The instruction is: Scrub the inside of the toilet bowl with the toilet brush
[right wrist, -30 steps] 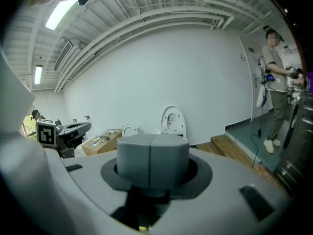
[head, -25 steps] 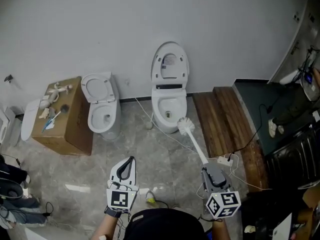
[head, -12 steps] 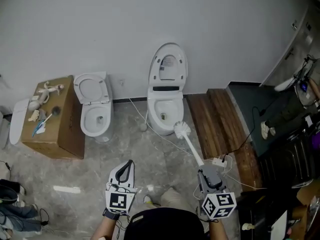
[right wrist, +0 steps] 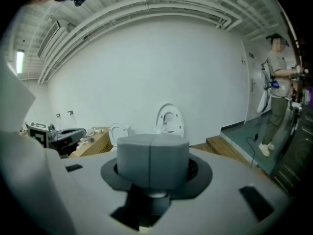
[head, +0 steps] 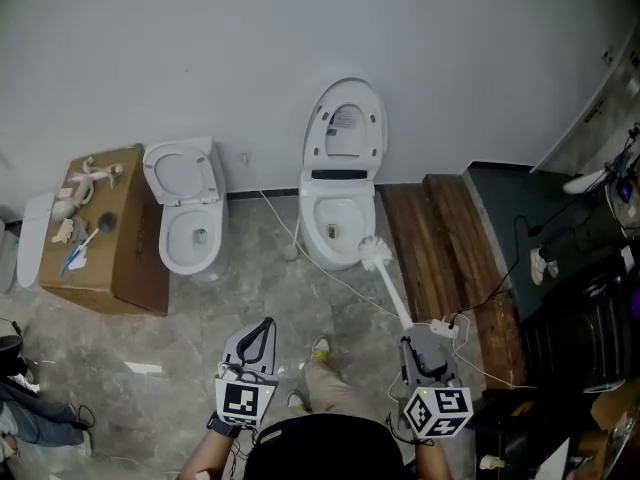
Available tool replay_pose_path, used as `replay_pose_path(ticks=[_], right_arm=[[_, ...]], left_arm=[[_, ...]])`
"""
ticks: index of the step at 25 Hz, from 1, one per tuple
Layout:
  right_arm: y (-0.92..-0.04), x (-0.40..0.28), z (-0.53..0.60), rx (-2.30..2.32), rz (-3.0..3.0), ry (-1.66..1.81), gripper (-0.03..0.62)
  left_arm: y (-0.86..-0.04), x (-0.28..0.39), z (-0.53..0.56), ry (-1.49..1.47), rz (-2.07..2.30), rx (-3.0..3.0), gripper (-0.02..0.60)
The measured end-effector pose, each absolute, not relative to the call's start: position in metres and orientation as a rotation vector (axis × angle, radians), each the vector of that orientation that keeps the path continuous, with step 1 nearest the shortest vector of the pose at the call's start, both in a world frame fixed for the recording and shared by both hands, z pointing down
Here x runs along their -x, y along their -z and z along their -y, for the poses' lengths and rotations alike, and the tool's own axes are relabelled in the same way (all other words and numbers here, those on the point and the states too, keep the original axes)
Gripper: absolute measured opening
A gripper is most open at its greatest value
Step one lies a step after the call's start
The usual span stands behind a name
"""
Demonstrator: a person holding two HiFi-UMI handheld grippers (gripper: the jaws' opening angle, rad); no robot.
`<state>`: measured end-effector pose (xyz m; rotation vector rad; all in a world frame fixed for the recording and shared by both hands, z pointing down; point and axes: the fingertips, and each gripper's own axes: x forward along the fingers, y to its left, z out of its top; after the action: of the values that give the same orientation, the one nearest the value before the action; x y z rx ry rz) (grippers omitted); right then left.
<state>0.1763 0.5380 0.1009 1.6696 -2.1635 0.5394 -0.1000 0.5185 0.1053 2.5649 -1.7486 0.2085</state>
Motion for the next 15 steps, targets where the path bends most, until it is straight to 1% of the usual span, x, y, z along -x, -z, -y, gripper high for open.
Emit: replay_pose_path(ticks=[4,8,15], right_arm=[[-0.109,-0.181,-0.493,-1.628,2.153,-0.481,0.152],[-0.119,-0.181,-0.442,-1.587,2.173,-0.56,0.152],[-0.143,-0.206,-0.355,-1.547,2.154,-0.608,0.152]], left_arm=[[-0.114,0.091,-0.465,-0.268,1.746,-2.532,0.011],[-0.11,0.081,-0.407,-0.262,1.714,-2.524,0.01],[-0.107,0.07,-0.324,-0.335,1.743,-2.503,0.011]])
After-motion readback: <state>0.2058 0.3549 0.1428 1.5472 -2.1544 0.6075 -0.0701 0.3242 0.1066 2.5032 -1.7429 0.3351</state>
